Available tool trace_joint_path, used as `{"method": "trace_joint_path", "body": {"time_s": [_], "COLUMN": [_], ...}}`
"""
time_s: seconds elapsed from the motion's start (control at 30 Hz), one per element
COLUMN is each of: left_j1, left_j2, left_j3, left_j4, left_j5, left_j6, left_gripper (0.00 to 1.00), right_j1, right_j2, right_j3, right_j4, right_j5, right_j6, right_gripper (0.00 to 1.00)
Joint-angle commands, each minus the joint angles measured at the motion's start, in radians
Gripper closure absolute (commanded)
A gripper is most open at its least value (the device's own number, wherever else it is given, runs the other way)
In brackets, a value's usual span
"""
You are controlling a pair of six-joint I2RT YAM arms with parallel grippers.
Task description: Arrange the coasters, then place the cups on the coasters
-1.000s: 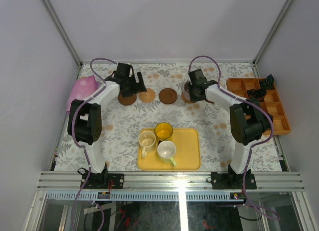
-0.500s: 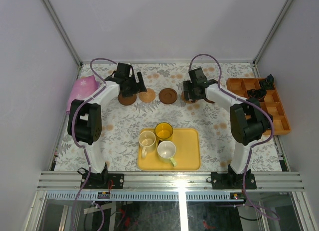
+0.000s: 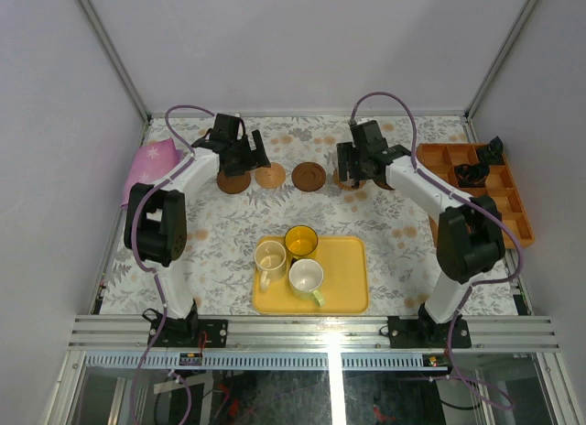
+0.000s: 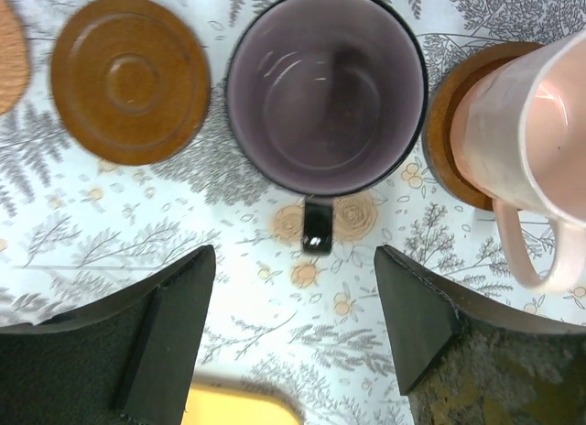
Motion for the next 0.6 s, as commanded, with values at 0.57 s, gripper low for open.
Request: {"method": "trace_joint_path", "body": {"time_s": [0.57], "left_j1": [-0.005], "left_j2": [-0.129], "left_j3": [-0.116], "left_j4": [0.049], "left_j5": [0.028], "left_j6": [0.016], "left_gripper": [0.10], "right_j1": [0.238], "right_j2": [-0.584], "right_j3": [-0.398], "right_j4": [-0.218], "right_j5": [-0.380], "right_j6": [-0.084], "right_gripper": [0.10]}}
